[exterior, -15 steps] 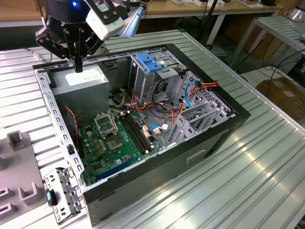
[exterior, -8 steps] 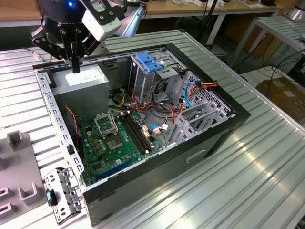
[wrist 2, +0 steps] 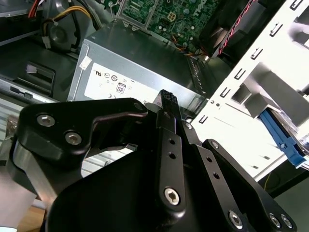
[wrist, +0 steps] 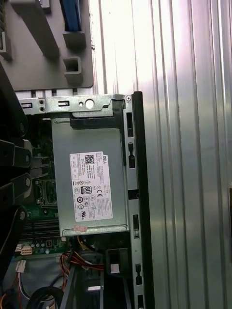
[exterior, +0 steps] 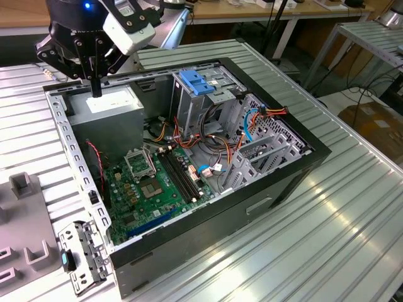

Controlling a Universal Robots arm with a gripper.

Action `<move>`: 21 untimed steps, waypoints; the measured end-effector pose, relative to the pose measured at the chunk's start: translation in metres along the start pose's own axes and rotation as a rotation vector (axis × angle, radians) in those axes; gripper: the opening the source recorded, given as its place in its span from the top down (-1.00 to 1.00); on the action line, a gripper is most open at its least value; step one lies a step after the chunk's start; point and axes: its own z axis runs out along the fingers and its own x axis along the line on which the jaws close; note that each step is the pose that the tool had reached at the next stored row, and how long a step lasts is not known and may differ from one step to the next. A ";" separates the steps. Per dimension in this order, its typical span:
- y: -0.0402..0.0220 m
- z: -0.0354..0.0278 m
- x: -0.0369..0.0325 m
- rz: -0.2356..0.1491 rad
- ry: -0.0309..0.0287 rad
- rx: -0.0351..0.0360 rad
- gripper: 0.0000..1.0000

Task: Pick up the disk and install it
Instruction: 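Reach for the disk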

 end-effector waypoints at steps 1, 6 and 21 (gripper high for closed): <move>-0.0001 0.0000 0.0007 0.000 0.0002 -0.0001 0.79; -0.0004 0.0000 0.0050 0.000 0.0014 0.0001 0.79; -0.0016 0.0002 0.0201 0.000 0.0068 0.0005 0.79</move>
